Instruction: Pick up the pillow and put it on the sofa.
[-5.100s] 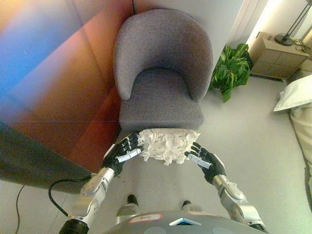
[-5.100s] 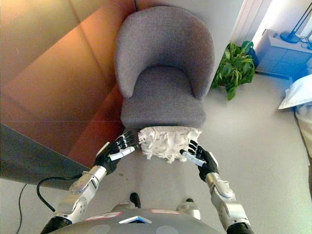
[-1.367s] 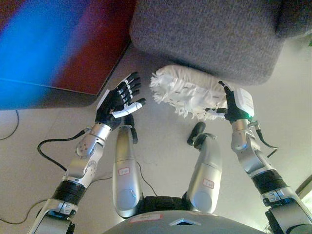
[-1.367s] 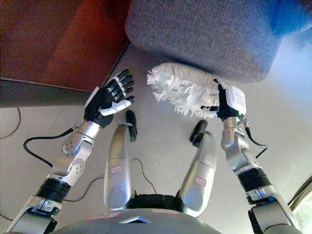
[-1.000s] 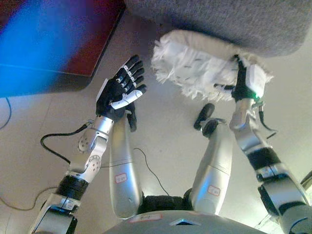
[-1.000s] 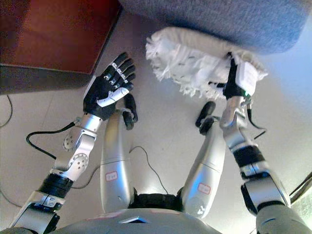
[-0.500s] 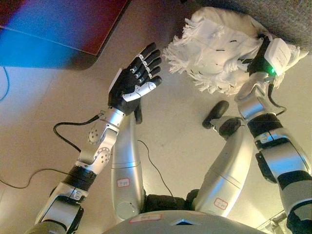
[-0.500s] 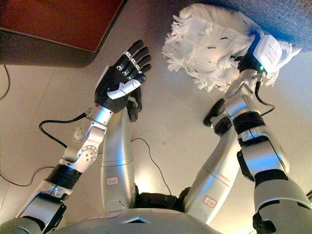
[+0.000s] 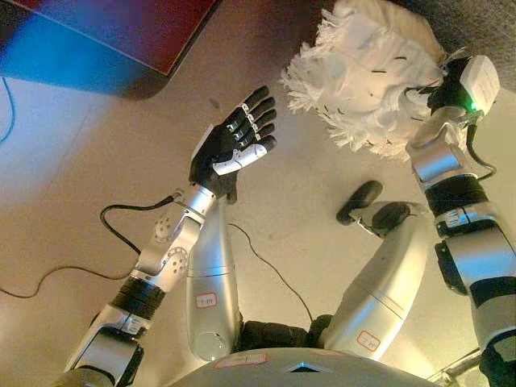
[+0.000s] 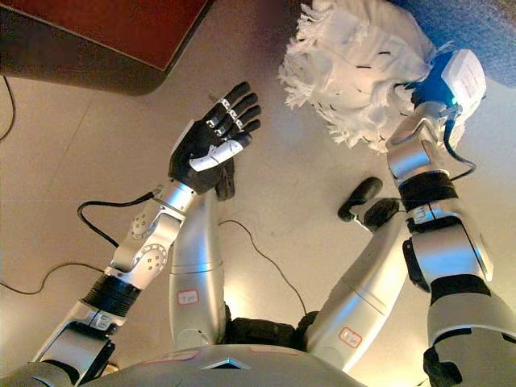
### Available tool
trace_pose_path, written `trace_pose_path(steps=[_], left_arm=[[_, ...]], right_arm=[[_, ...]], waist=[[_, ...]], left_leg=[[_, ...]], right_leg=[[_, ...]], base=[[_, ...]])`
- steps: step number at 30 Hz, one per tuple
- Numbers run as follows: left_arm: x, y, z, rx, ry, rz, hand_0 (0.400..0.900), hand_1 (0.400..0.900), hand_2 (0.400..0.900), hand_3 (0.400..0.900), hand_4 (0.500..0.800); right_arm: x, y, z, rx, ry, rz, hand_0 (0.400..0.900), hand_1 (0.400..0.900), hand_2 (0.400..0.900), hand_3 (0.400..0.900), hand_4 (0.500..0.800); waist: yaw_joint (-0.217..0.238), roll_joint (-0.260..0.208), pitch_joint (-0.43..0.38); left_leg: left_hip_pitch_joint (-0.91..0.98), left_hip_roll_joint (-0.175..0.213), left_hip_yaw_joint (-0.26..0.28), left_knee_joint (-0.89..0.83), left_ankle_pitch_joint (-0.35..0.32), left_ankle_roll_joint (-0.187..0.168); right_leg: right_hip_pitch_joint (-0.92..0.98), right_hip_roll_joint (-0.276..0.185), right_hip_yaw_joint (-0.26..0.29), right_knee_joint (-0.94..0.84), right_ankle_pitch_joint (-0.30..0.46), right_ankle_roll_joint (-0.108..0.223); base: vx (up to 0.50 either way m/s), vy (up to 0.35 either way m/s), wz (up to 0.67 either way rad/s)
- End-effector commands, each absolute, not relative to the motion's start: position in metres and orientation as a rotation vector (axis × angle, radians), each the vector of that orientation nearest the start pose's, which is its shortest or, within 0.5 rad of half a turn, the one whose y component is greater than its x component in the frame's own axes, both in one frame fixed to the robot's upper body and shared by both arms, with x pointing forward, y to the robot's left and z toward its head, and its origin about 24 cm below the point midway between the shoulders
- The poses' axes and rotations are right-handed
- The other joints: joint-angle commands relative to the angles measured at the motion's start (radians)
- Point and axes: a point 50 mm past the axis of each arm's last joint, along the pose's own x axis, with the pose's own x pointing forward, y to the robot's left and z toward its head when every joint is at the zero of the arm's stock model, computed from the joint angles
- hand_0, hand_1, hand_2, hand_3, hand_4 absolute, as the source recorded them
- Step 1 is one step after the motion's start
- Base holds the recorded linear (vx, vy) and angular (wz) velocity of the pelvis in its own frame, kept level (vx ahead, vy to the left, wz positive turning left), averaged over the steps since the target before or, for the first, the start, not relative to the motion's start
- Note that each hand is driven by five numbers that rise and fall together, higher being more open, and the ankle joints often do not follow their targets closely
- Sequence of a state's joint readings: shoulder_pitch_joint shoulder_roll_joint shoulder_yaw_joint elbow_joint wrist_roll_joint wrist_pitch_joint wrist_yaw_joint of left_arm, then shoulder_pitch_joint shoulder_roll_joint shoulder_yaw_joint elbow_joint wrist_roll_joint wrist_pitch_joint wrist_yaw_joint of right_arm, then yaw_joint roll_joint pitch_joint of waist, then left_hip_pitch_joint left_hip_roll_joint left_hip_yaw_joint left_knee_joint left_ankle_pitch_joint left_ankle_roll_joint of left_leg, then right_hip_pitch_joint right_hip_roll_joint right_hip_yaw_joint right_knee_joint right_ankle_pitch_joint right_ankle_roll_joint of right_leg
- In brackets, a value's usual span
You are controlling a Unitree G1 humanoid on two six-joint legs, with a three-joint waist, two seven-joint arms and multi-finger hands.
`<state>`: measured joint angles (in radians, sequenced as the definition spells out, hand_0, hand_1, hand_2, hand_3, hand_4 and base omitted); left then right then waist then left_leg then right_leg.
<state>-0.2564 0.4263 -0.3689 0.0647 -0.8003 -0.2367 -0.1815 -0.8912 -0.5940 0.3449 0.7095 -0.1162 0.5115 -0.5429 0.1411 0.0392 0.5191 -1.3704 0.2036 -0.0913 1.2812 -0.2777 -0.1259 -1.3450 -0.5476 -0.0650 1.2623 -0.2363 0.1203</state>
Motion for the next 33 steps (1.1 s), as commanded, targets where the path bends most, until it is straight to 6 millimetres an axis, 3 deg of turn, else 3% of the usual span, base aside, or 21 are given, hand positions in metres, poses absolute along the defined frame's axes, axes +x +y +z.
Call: trace_pose_path(steps=[1,7,14,15,19,24,30,33], left_arm=[[0.276,0.126,0.142,-0.371,-0.46,-0.559,0.9,0.9,0.9,0.9,0.8],[0.274,0.13,0.141,-0.375,-0.473,-0.503,0.9,0.9,0.9,0.9,0.8],[0.27,0.148,0.127,-0.27,-0.421,-0.34,0.9,0.9,0.9,0.9,0.8],[0.269,0.153,0.121,-0.268,-0.393,-0.306,0.9,0.9,0.9,0.9,0.8],[0.261,0.176,0.096,-0.24,-0.286,-0.171,0.9,0.9,0.9,0.9,0.8],[0.252,0.195,0.077,-0.259,-0.194,-0.044,0.9,0.9,0.9,0.9,0.8],[0.232,0.204,0.053,-0.284,-0.076,0.02,0.9,0.9,0.9,0.9,0.8],[0.226,0.205,0.048,-0.278,-0.042,0.02,0.9,0.9,0.9,0.9,0.8]], right_arm=[[0.38,-0.231,0.162,-0.779,-0.008,-0.625,0.4,0.4,0.4,0.4,0.5],[0.369,-0.222,0.166,-0.696,-0.161,-0.641,0.4,0.4,0.4,0.4,0.5],[0.328,-0.212,0.148,-0.629,-0.338,-0.617,0.4,0.4,0.4,0.4,0.5],[0.319,-0.215,0.145,-0.626,-0.358,-0.61,0.4,0.4,0.4,0.4,0.5],[0.289,-0.225,0.133,-0.644,-0.397,-0.576,0.4,0.4,0.4,0.4,0.5],[0.263,-0.227,0.134,-0.679,-0.478,-0.537,0.4,0.4,0.4,0.4,0.5],[0.234,-0.232,0.131,-0.718,-0.484,-0.468,0.4,0.4,0.4,0.4,0.5],[0.226,-0.235,0.132,-0.706,-0.476,-0.452,0.4,0.4,0.4,0.4,0.5]], waist=[[0.023,0.008,0.001],[0.003,-0.017,0.001],[-0.008,-0.082,0.0],[-0.009,-0.093,0.0],[-0.017,-0.127,-0.061],[-0.044,-0.133,-0.136],[-0.069,-0.126,-0.276],[-0.071,-0.127,-0.329]], left_leg=[[0.101,0.067,-0.025,-0.168,0.072,0.026],[0.272,0.093,0.012,-0.335,0.109,0.016],[0.566,0.1,0.052,-0.624,0.183,0.011],[0.609,0.095,0.063,-0.676,0.223,0.018],[0.813,0.102,0.135,-0.823,0.247,0.015],[1.036,0.1,0.206,-0.977,0.278,0.011],[1.301,0.057,0.291,-1.216,0.331,0.017],[1.362,0.043,0.309,-1.275,0.338,0.022]], right_leg=[[0.049,0.013,0.052,-0.18,0.173,0.037],[0.233,0.054,-0.016,-0.319,0.189,0.035],[0.568,0.061,-0.148,-0.629,0.256,0.061],[0.618,0.063,-0.165,-0.691,0.293,0.054],[0.821,0.09,-0.219,-0.847,0.322,0.07],[1.03,0.13,-0.262,-1.003,0.365,0.078],[1.259,0.2,-0.277,-1.207,0.421,0.102],[1.304,0.208,-0.284,-1.239,0.437,0.103]], base=[[0.01,-0.037,-0.12],[0.01,-0.036,-0.08],[0.08,-0.139,0.02],[0.13,-0.116,0.05],[0.2,-0.084,-0.03],[0.17,-0.01,-0.08],[0.22,0.042,-0.09],[0.15,-0.001,-0.09]])
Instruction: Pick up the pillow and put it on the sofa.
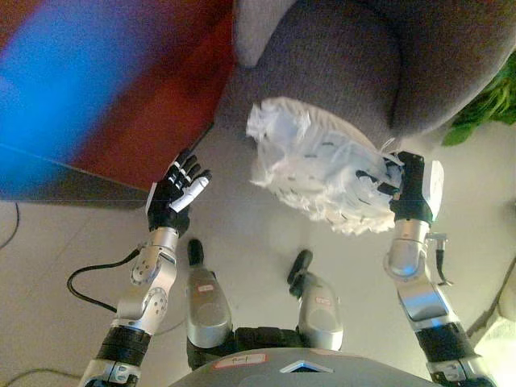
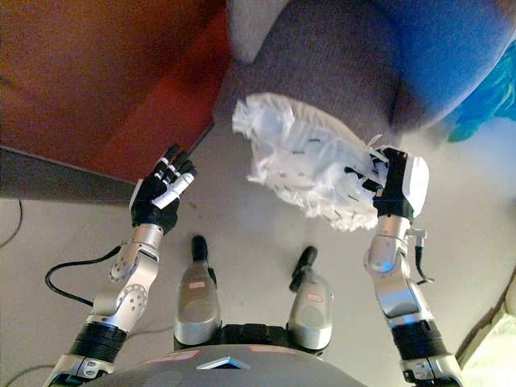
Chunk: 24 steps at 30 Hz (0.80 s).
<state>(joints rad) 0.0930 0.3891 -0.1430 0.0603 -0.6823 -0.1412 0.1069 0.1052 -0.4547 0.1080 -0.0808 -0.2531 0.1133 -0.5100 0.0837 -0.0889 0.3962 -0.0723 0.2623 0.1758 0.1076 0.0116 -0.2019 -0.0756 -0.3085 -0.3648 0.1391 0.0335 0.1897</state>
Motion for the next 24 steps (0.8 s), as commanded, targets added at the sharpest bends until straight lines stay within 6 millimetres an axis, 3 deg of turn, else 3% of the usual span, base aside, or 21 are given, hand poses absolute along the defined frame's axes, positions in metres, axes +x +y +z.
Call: trace_pose_path(steps=[1,8,21,24], left_arm=[[0.226,0.205,0.048,-0.277,-0.04,0.019,0.9,0.9,0.9,0.9,0.8],[0.223,0.209,0.043,-0.299,-0.003,0.031,0.9,0.9,0.9,0.9,0.8],[0.217,0.22,0.038,-0.275,0.042,0.04,0.9,0.9,0.9,0.9,0.8],[0.216,0.219,0.037,-0.267,0.054,0.018,0.9,0.9,0.9,0.9,0.8]], right_arm=[[0.225,-0.235,0.133,-0.702,-0.48,-0.453,0.4,0.4,0.4,0.4,0.5],[0.23,-0.239,0.136,-0.666,-0.431,-0.401,0.4,0.4,0.4,0.4,0.5],[0.265,-0.256,0.137,-0.641,-0.299,-0.397,0.4,0.4,0.4,0.4,0.5],[0.276,-0.261,0.126,-0.629,-0.235,-0.429,0.4,0.4,0.4,0.4,0.5]], waist=[[-0.014,-0.001,-0.212],[-0.008,0.009,-0.279],[0.063,-0.005,-0.322],[0.087,-0.006,-0.324]], left_leg=[[0.067,-0.019,0.045,-0.109,0.054,0.1],[0.143,-0.032,0.049,-0.148,0.048,0.1],[0.192,-0.011,0.035,-0.187,0.057,0.073],[0.193,-0.007,0.026,-0.189,0.06,0.069]], right_leg=[[0.035,-0.031,0.014,-0.119,0.172,0.033],[0.105,-0.015,0.002,-0.141,0.146,0.023],[0.196,0.004,-0.081,-0.203,0.131,0.011],[0.208,0.004,-0.101,-0.21,0.131,0.01]], base=[[0.08,0.004,-0.08],[0.07,0.043,-0.08],[0.04,-0.007,0.09],[0.03,-0.034,0.16]])
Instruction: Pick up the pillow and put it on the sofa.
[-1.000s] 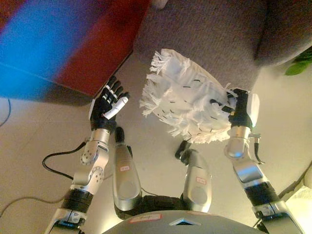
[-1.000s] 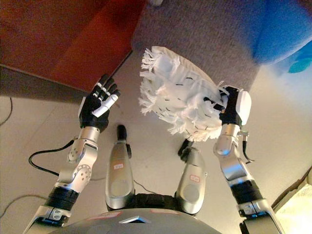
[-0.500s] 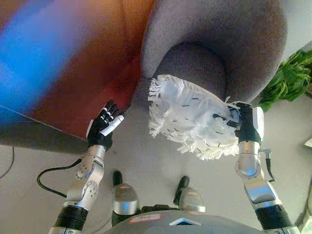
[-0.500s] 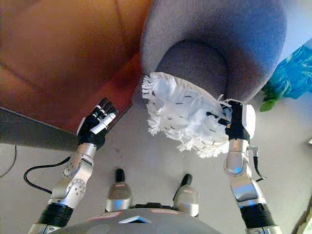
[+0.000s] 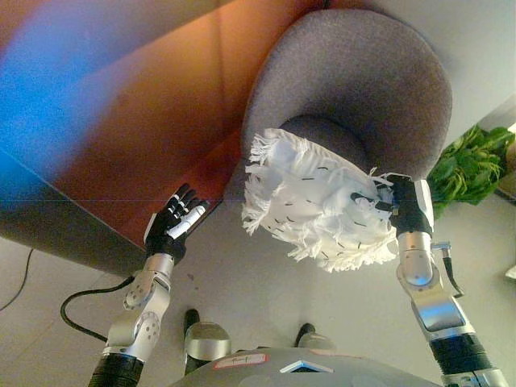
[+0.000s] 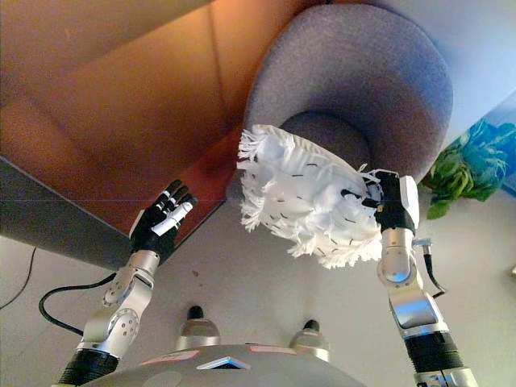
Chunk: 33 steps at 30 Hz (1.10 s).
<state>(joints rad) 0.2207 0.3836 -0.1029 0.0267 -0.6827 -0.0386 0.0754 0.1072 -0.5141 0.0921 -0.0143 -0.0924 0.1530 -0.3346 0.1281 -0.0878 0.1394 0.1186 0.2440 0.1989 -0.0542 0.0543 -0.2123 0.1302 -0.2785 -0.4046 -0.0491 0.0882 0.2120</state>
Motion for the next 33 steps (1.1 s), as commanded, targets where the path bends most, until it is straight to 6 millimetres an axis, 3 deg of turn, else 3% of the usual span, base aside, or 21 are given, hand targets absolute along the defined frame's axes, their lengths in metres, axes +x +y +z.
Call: trace_pose_path(steps=[1,6,11,16,17,19,23,28,33], left_arm=[[0.215,0.218,0.037,-0.263,0.058,0.003,0.9,0.9,0.9,0.9,0.8],[0.215,0.216,0.038,-0.241,0.08,-0.049,0.9,0.9,0.9,0.9,0.8],[0.225,0.216,0.049,-0.184,0.085,-0.136,0.9,0.9,0.9,0.9,0.8],[0.235,0.219,0.061,-0.136,0.061,-0.194,0.9,0.9,0.9,0.9,0.8],[0.236,0.22,0.064,-0.127,0.054,-0.198,0.9,0.9,0.9,0.9,0.8],[0.24,0.223,0.071,-0.116,0.032,-0.207,0.9,0.9,0.9,0.9,0.8],[0.239,0.223,0.073,-0.099,0.027,-0.226,0.9,0.9,0.9,0.9,0.8],[0.232,0.216,0.061,-0.129,0.061,-0.219,0.9,0.9,0.9,0.9,0.8],[0.23,0.213,0.05,-0.127,0.092,-0.2,0.9,0.9,0.9,0.9,0.8]], right_arm=[[0.281,-0.264,0.123,-0.649,-0.224,-0.452,0.4,0.4,0.4,0.4,0.5],[0.303,-0.279,0.116,-0.712,-0.118,-0.54,0.4,0.4,0.4,0.4,0.5],[0.34,-0.304,0.135,-0.682,-0.02,-0.754,0.4,0.4,0.4,0.4,0.5],[0.352,-0.332,0.162,-0.643,0.043,-0.885,0.4,0.4,0.4,0.4,0.5],[0.352,-0.339,0.165,-0.622,0.082,-0.901,0.9,0.9,0.9,0.9,0.8],[0.349,-0.354,0.169,-0.567,0.137,-0.945,0.9,0.9,0.9,0.9,0.8],[0.346,-0.364,0.181,-0.543,0.114,-1.011,0.9,0.9,0.9,0.9,0.8],[0.353,-0.348,0.183,-0.543,0.043,-0.955,0.9,0.9,0.9,0.9,0.8],[0.357,-0.318,0.177,-0.548,-0.074,-0.814,0.9,0.9,0.9,0.9,0.8]], waist=[[0.056,-0.007,-0.067],[0.098,-0.004,-0.059],[0.18,-0.013,-0.025],[0.245,-0.015,0.002],[0.253,-0.016,0.006],[0.267,-0.016,0.02],[0.276,-0.01,0.017],[0.253,0.008,-0.018],[0.206,0.029,-0.043]], left_leg=[[0.002,0.014,-0.001,-0.029,0.019,0.077],[0.001,0.026,-0.02,-0.029,0.024,0.065],[-0.038,0.042,-0.064,-0.024,0.038,0.049],[-0.097,0.048,-0.114,-0.025,0.051,0.044],[-0.108,0.049,-0.122,-0.026,0.054,0.044],[-0.136,0.052,-0.139,-0.03,0.063,0.043],[-0.134,0.068,-0.153,-0.032,0.05,0.037],[-0.094,0.056,-0.119,-0.033,0.063,0.05],[-0.038,0.041,-0.074,-0.023,0.038,0.061]], right_leg=[[0.009,-0.025,-0.073,-0.025,0.076,-0.012],[0.027,-0.016,-0.105,-0.028,0.071,-0.012],[0.029,-0.001,-0.148,-0.03,0.076,-0.011],[0.004,0.009,-0.176,-0.032,0.082,-0.005],[-0.002,0.011,-0.176,-0.033,0.082,-0.004],[-0.014,0.014,-0.178,-0.037,0.084,-0.003],[-0.002,0.025,-0.165,-0.038,0.061,0.008],[0.026,-0.005,-0.178,-0.038,0.07,0.001],[0.042,-0.033,-0.157,-0.038,0.077,0.004]], base=[[0.05,-0.052,0.2],[0.06,-0.077,0.24],[0.01,-0.169,0.28],[-0.05,-0.176,0.19],[-0.08,-0.146,0.11],[-0.11,-0.142,0.1],[0.03,-0.037,0.0],[0.04,0.151,-0.14],[0.0,0.153,-0.23]])
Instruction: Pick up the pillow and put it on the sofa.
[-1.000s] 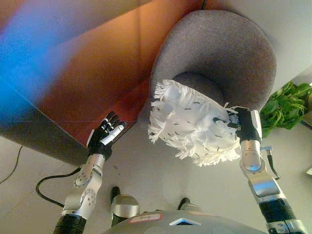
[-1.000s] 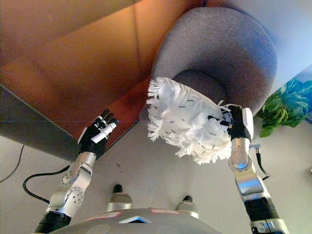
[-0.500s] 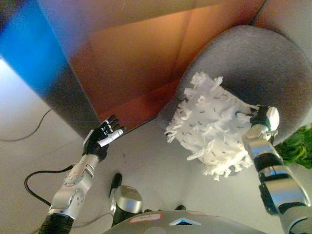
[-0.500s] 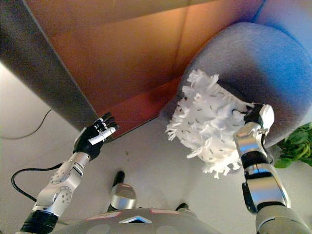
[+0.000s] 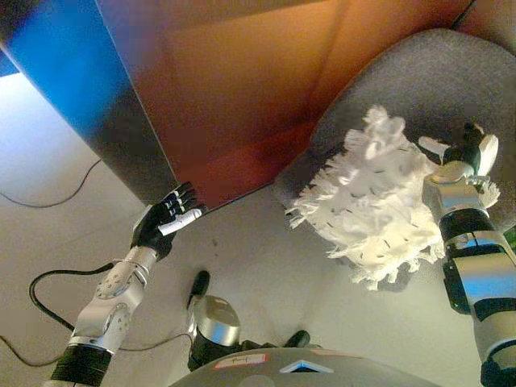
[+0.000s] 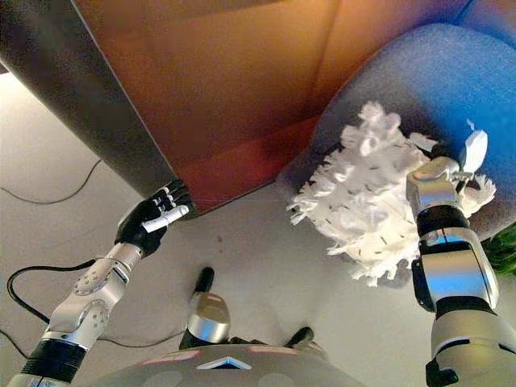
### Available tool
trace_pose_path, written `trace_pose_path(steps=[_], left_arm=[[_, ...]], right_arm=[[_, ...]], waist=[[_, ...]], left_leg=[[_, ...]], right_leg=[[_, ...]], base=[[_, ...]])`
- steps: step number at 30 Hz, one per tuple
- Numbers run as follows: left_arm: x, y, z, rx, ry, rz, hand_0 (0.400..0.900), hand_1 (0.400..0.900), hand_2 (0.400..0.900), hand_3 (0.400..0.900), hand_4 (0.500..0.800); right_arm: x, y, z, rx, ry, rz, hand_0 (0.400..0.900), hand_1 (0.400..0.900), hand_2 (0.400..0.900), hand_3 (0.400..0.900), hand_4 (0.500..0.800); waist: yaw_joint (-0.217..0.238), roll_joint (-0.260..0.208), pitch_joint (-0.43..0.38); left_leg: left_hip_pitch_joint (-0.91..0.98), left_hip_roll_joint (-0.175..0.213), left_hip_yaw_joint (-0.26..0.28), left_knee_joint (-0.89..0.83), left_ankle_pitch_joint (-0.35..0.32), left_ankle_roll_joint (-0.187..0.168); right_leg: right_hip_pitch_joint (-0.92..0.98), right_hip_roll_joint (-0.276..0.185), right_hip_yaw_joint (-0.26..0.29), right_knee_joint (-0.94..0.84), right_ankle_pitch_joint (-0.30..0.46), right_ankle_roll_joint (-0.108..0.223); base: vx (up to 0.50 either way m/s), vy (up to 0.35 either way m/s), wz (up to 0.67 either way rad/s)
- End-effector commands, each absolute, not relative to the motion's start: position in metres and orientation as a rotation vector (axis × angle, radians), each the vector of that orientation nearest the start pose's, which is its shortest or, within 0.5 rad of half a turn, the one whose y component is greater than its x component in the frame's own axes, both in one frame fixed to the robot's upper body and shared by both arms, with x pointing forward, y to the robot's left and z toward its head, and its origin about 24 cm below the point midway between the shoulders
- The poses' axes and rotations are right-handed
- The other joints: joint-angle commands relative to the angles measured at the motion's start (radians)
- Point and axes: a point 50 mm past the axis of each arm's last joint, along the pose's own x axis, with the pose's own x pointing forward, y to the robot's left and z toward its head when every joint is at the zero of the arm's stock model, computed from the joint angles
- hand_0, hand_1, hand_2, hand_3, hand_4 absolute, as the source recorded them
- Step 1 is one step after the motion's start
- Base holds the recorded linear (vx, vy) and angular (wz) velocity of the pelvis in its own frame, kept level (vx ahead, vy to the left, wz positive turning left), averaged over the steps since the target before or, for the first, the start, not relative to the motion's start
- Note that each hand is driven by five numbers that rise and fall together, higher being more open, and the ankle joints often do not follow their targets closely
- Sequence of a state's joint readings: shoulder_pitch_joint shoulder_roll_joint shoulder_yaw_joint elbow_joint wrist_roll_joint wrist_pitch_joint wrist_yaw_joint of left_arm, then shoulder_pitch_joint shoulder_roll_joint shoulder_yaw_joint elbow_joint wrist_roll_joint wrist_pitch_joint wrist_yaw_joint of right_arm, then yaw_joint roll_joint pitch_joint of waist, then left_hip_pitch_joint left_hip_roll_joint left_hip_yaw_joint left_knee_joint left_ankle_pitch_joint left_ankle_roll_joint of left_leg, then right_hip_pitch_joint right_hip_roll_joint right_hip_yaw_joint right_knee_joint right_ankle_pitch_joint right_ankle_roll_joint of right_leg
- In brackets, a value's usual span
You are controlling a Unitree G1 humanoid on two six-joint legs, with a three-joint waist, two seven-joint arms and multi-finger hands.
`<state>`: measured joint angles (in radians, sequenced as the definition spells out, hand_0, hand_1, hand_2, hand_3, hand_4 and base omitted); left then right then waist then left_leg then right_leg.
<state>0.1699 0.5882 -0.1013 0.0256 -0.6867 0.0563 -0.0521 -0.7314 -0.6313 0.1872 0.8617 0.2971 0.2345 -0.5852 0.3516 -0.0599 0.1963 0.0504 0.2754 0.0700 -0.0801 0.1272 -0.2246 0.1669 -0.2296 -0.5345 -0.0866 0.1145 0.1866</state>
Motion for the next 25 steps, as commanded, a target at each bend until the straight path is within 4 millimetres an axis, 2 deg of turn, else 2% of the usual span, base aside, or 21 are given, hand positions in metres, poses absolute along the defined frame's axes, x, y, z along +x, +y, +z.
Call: trace_pose_path(steps=[1,5,7,11,14,17,19,22,25], left_arm=[[0.23,0.213,0.048,-0.13,0.095,-0.194,0.9,0.9,0.9,0.9,0.8],[0.232,0.21,0.046,-0.12,0.087,-0.182,0.9,0.9,0.9,0.9,0.8],[0.233,0.209,0.044,-0.121,0.075,-0.178,0.9,0.9,0.9,0.9,0.8],[0.231,0.208,0.036,-0.111,0.061,-0.134,0.9,0.9,0.9,0.9,0.8],[0.232,0.212,0.035,-0.094,0.05,-0.108,0.9,0.9,0.9,0.9,0.8],[0.23,0.217,0.031,-0.091,0.065,-0.082,0.9,0.9,0.9,0.9,0.8],[0.228,0.219,0.029,-0.092,0.078,-0.081,0.9,0.9,0.9,0.9,0.8],[0.224,0.222,0.024,-0.112,0.114,-0.067,0.9,0.9,0.9,0.9,0.8],[0.219,0.222,0.018,-0.148,0.146,-0.086,0.9,0.9,0.9,0.9,0.8]], right_arm=[[0.357,-0.313,0.176,-0.54,-0.085,-0.786,0.9,0.9,0.9,0.9,0.8],[0.351,-0.285,0.165,-0.466,-0.152,-0.647,0.9,0.9,0.9,0.9,0.8],[0.339,-0.271,0.151,-0.412,-0.171,-0.56,0.9,0.9,0.9,0.9,0.8],[0.296,-0.251,0.108,-0.297,-0.162,-0.383,0.9,0.9,0.9,0.9,0.8],[0.269,-0.24,0.083,-0.215,-0.083,-0.275,0.9,0.9,0.9,0.9,0.8],[0.244,-0.233,0.038,-0.162,0.107,-0.221,0.9,0.9,0.9,0.9,0.8],[0.234,-0.231,0.02,-0.141,0.194,-0.219,0.9,0.9,0.9,0.9,0.8],[0.214,-0.227,0.001,-0.078,0.302,-0.191,0.9,0.9,0.9,0.9,0.8],[0.204,-0.222,-0.006,-0.041,0.342,-0.17,0.9,0.9,0.9,0.9,0.8]], waist=[[-0.027,0.004,-0.102],[-0.078,0.013,-0.104],[-0.115,0.017,-0.103],[-0.194,0.019,-0.11],[-0.254,0.014,-0.122],[-0.304,0.016,-0.135],[-0.321,0.022,-0.143],[-0.342,0.03,-0.156],[-0.353,0.035,-0.16]], left_leg=[[0.037,0.007,0.063,0.007,-0.039,0.076],[0.06,-0.002,0.1,0.032,-0.057,0.088],[0.067,-0.007,0.115,0.041,-0.066,0.097],[0.088,-0.02,0.142,0.026,-0.07,0.11],[0.095,-0.035,0.158,0.013,-0.074,0.116],[0.103,-0.044,0.184,0.009,-0.082,0.114],[0.107,-0.045,0.199,0.004,-0.083,0.111],[0.107,-0.053,0.205,-0.006,-0.085,0.109],[0.104,-0.056,0.21,-0.007,-0.086,0.107]], right_leg=[[0.007,-0.087,-0.023,-0.001,0.052,0.03],[0.001,-0.104,0.003,0.003,0.067,0.027],[-0.013,-0.109,0.025,0.008,0.076,0.023],[-0.037,-0.112,0.077,0.017,0.094,0.027],[-0.068,-0.117,0.12,0.03,0.113,0.036],[-0.091,-0.116,0.156,0.034,0.106,0.039],[-0.092,-0.113,0.162,0.029,0.099,0.037],[-0.089,-0.109,0.17,0.015,0.097,0.036],[-0.093,-0.109,0.175,0.014,0.097,0.036]], base=[[-0.06,0.16,-0.34],[-0.1,0.113,-0.31],[-0.15,0.095,-0.34],[-0.12,0.063,-0.32],[-0.1,0.031,-0.24],[-0.11,0.047,-0.23],[-0.07,0.051,-0.16],[-0.07,0.034,-0.15],[-0.07,0.023,-0.08]])
